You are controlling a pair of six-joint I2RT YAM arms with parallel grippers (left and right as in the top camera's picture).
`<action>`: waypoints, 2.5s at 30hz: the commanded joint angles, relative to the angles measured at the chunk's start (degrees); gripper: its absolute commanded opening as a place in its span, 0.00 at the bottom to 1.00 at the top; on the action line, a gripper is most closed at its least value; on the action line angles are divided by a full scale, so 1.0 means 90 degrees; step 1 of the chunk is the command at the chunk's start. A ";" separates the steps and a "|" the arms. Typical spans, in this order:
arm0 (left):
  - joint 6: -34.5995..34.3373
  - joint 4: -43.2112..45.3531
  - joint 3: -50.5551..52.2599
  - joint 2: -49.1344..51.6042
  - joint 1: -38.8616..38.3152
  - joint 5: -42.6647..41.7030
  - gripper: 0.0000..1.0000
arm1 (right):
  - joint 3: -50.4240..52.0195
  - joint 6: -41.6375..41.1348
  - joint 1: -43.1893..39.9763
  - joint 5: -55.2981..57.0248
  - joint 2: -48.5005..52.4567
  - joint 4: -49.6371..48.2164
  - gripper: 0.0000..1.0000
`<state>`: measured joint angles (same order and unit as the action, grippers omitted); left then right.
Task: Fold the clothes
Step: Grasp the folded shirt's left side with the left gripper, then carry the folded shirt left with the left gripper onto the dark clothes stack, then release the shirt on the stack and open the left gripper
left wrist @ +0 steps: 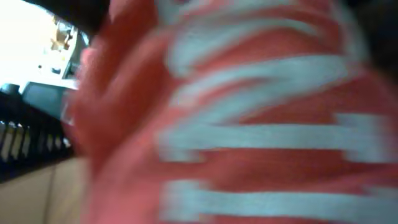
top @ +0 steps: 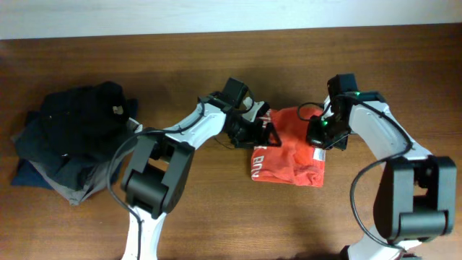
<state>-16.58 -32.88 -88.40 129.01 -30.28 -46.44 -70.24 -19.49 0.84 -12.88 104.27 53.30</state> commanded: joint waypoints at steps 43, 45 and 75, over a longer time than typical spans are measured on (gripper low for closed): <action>0.2858 -0.2674 0.0092 -0.3861 0.7737 0.3259 0.38 | -0.0024 0.0556 -0.0056 -0.0333 -0.1518 0.0559 0.04; 0.2754 -0.2858 0.0095 -0.3660 0.7820 0.3201 0.52 | -0.0024 0.0595 -0.0056 -0.0333 -0.1518 0.0561 0.04; 0.2922 -0.4643 -0.0403 -0.7854 0.4180 0.3878 0.99 | -0.0962 0.1501 -0.0053 -0.0736 -0.5226 0.0682 0.99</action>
<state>11.42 -74.02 -91.98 59.22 9.43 -17.85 -78.28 -6.66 0.71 -18.83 60.82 59.22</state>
